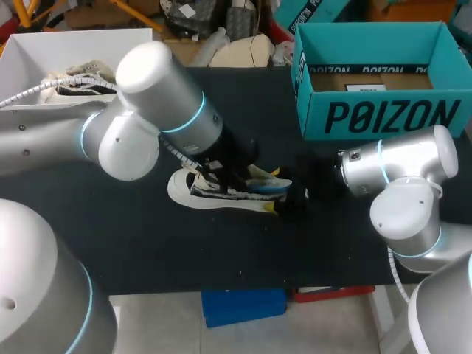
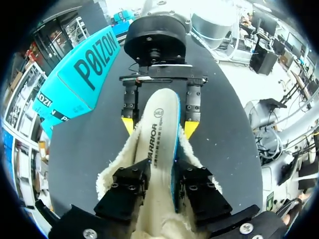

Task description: Take the shoe out of the shoebox, open the shoe tongue, remove and reinsert the insole, then place the shoe into the shoebox

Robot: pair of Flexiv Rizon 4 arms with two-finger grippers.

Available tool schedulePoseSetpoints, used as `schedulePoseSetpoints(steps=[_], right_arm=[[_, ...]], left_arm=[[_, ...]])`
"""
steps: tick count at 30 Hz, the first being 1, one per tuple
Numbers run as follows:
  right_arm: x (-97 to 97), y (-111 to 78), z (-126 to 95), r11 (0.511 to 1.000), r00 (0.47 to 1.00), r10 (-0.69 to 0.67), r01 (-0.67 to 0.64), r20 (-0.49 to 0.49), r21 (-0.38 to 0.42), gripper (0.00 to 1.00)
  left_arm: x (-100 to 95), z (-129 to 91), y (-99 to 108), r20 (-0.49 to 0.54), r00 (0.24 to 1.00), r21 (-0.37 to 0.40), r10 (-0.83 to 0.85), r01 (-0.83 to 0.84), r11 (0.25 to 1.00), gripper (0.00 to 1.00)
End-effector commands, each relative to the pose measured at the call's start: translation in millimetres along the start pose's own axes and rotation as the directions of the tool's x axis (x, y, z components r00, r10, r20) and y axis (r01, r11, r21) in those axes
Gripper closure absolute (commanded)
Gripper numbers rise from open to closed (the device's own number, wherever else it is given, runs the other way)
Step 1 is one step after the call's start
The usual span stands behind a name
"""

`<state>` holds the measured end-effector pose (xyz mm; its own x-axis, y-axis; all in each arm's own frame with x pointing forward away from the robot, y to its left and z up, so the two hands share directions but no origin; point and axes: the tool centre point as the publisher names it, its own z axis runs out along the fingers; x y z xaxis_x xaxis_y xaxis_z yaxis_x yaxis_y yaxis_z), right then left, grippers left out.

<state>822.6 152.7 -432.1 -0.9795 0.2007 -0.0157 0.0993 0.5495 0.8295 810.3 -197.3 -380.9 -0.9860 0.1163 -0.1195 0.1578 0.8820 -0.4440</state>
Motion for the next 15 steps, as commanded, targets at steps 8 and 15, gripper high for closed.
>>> schedulePoseSetpoints(steps=[8, 15], right_arm=[[0.6, -0.4, 0.4, 1.0, 1.0, 0.002, -0.002, 0.0, 0.004, 1.0], [0.6, -0.4, 0.4, 1.0, 1.0, 0.002, -0.002, 0.0, 0.004, 1.0]], left_arm=[[-1.0, 20.4, -1.6, 0.024, 0.998, -0.002, 0.055, -0.055, 0.998, 0.29], [-8.2, 26.0, -11.0, 0.07, 0.991, -0.008, 0.112, -0.112, 0.994, 0.38]])
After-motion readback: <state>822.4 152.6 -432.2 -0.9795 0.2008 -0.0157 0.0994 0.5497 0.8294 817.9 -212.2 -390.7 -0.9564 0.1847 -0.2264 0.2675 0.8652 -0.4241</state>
